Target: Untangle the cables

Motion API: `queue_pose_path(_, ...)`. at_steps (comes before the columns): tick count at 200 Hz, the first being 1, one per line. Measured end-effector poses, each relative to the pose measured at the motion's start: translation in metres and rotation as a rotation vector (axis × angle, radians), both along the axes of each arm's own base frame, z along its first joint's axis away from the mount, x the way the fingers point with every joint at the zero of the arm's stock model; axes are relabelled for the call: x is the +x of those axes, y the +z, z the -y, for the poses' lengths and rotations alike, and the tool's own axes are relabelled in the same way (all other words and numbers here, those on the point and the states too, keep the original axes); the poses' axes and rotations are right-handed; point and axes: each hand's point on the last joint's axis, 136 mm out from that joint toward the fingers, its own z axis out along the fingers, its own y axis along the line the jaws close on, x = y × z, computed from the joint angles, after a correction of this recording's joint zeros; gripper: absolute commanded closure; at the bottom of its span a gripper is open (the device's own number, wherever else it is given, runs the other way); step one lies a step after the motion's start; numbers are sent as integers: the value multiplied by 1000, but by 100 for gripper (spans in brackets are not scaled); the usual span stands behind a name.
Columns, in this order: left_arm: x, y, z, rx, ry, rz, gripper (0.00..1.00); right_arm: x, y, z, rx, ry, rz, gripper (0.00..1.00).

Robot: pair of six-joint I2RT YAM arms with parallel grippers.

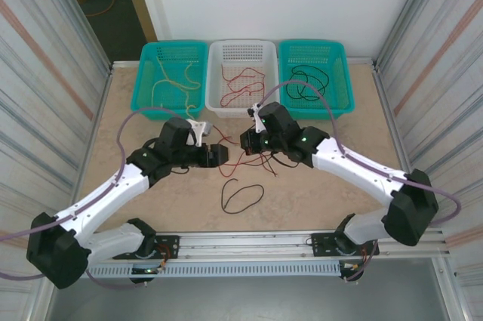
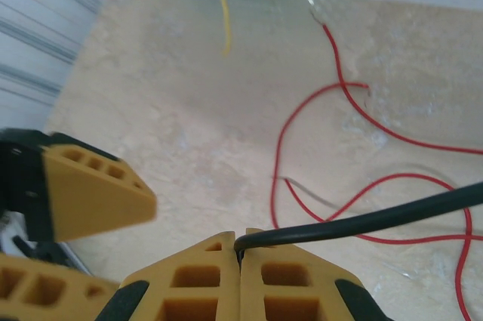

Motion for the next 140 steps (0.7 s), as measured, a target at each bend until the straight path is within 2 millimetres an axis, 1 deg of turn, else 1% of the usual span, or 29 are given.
queue_pose_path(24,-8,15,18,-32,-70,66,31,-5,27,3,55,7,45,100)
queue_pose_path(45,-10,21,26,-43,-100,96,32,-8,56,3,115,17,91,100)
queue_pose_path(71,-8,23,32,-45,-111,106,33,-11,94,4,197,23,163,100)
queue_pose_path(88,-8,23,33,-44,-114,107,34,-14,113,7,239,26,199,100)
queue_pose_path(111,-7,25,33,-46,-116,115,34,-18,131,9,279,36,231,100)
queue_pose_path(140,-6,27,35,-48,-118,122,36,-19,144,11,297,34,250,100)
